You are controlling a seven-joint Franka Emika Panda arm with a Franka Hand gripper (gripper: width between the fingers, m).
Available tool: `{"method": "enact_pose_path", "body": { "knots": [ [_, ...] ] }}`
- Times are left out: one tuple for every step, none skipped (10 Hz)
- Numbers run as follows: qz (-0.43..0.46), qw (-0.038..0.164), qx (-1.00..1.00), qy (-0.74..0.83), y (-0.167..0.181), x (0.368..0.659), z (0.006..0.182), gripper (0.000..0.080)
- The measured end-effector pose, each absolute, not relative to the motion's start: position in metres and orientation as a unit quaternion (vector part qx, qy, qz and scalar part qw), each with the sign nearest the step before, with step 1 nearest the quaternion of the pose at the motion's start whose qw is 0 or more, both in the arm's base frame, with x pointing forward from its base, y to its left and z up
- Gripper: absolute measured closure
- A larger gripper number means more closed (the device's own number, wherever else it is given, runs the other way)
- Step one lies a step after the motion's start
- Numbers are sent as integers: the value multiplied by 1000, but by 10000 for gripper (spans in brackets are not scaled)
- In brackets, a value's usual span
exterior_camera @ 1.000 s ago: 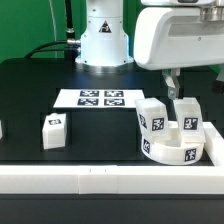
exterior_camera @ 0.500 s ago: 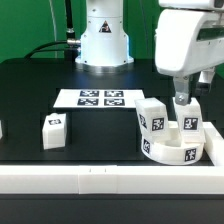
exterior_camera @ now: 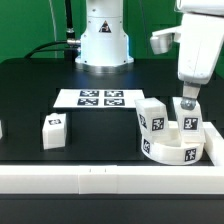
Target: Assemble stool
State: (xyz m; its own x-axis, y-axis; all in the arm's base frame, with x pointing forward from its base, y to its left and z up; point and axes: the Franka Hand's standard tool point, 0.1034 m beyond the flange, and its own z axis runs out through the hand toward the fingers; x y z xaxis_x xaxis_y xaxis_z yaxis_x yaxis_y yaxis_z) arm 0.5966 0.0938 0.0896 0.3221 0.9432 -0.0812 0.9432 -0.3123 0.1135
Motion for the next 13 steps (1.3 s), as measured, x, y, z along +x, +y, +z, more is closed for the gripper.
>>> {"method": "enact_pose_path", "body": {
  "knots": [
    [-4,69,809,583,95,595,85,151],
    [-5,68,809,584,96,593,82,151],
    [-7,68,809,584,97,593,80,151],
    [-7,67,810,583,97,592,80,178],
    [-7,67,810,582,97,592,80,178],
    [-7,68,814,577,96,592,80,352],
    [-6,68,818,571,96,593,80,462],
    [-6,68,818,571,96,593,81,462],
    [-4,68,831,552,96,593,81,462],
    [-1,68,859,507,96,593,81,462],
    [2,66,882,467,96,593,81,462],
    [4,63,906,418,95,594,82,462],
    [5,60,924,379,93,595,83,462]
  ]
}}
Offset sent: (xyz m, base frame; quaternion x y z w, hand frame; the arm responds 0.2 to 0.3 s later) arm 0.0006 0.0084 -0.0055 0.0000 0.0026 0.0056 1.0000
